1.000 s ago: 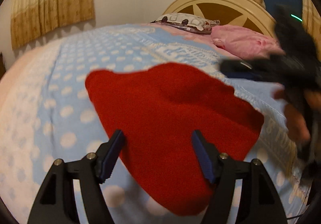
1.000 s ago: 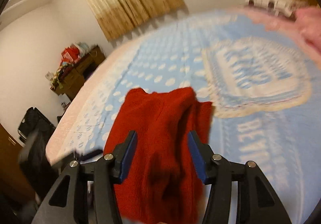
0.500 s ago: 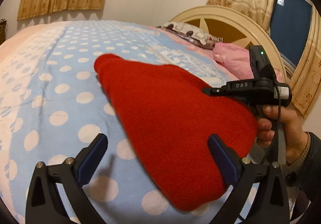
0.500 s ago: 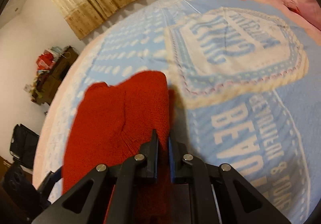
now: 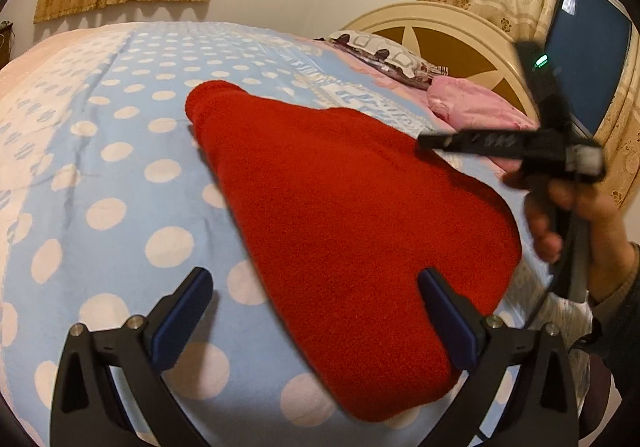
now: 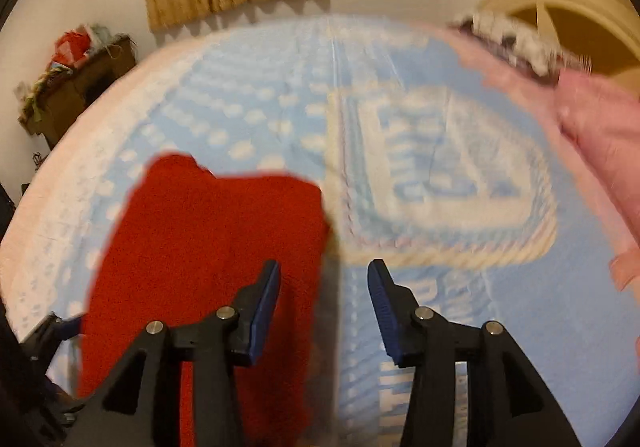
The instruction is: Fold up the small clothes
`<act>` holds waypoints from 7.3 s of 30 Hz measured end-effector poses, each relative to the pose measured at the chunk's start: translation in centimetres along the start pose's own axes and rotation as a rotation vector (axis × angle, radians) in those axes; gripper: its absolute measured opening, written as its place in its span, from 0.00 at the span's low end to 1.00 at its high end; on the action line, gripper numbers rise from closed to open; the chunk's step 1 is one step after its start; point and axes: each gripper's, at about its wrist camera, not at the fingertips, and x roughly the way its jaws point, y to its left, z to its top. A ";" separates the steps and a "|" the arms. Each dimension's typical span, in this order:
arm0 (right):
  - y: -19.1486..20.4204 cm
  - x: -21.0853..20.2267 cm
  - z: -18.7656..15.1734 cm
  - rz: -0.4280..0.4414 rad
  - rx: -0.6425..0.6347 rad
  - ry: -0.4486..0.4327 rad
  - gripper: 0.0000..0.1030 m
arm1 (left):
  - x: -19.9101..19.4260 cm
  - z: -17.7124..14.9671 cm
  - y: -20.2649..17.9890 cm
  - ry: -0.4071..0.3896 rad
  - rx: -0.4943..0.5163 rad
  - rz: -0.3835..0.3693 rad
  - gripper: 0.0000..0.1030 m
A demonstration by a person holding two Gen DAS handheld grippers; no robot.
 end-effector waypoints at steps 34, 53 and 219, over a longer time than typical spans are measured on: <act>-2.3 1.7 0.9 0.277 0.053 0.069 0.48 | 1.5 1.2 0.1 0.016 -0.017 -0.005 1.00; -5.9 1.9 -0.7 0.226 0.207 0.043 0.45 | 0.0 0.1 0.6 -0.002 -0.077 -0.041 1.00; 36.3 6.4 -4.8 0.872 -0.032 0.321 0.35 | -23.0 -15.1 13.0 -0.150 -0.364 0.330 0.70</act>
